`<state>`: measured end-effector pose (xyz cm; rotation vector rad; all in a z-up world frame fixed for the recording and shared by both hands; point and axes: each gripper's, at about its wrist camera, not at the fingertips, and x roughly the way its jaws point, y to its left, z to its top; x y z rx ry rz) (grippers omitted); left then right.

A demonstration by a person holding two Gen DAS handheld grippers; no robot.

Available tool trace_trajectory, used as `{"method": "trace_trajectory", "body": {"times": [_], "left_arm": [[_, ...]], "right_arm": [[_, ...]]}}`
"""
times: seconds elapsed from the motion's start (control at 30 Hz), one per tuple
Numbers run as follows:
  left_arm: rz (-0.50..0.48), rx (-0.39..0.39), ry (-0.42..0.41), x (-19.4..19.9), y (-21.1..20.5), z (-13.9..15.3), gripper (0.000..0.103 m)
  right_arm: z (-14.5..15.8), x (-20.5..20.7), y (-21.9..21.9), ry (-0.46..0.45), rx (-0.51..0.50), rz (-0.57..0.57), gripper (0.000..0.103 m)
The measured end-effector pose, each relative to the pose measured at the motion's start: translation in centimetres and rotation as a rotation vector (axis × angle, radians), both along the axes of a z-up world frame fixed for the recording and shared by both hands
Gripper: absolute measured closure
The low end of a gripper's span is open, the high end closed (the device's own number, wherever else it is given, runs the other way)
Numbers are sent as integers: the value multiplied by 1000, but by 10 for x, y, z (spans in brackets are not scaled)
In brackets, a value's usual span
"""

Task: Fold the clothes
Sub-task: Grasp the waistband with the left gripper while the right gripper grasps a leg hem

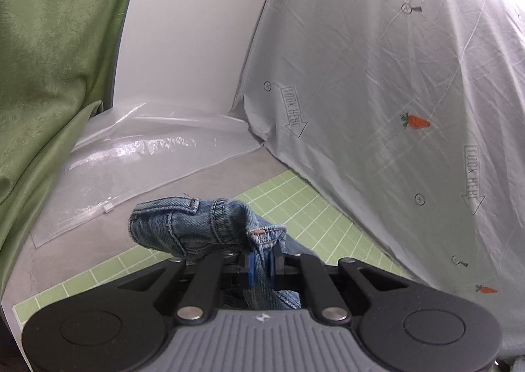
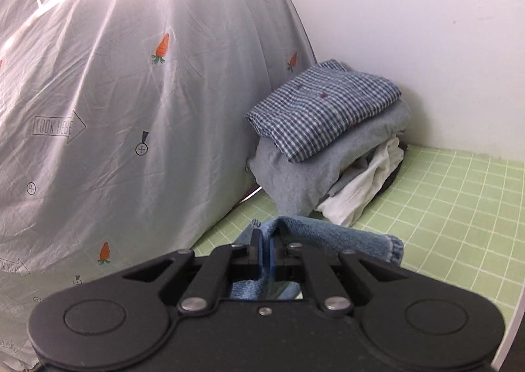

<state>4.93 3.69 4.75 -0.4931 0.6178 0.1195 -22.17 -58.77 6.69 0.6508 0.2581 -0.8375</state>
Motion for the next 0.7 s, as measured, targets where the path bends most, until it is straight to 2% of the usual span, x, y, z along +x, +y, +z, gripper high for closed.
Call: {"method": "trace_trajectory", "body": {"times": [0.13,0.23,0.33,0.43,0.53,0.57,0.6,0.67,0.7], "left_arm": [[10,14,28,21,-10,-10,94],[15,25,47,39,-19,-17,94],[7,36,70,68,-36,-30,94],[-1,46,95,98,-54,-44,94],[-9,55,121,128,-72,-59,90],[-12,58,130,137,-78,-64,81],[-15,61,138,147,-84,-69,78],[-20,68,155,167,-96,-78,67],[-23,71,164,177,-102,-83,57]], "right_arm": [[-10,29,-10,51,-1,13,99],[-18,53,-22,55,30,9,99],[-31,90,-39,107,57,14,99],[-47,138,-64,163,70,39,99],[-75,211,-99,254,55,105,98],[-86,235,-110,283,41,131,96],[-97,258,-119,323,20,148,79],[-109,284,-126,407,1,148,57],[-111,284,-123,409,-3,139,52]]}}
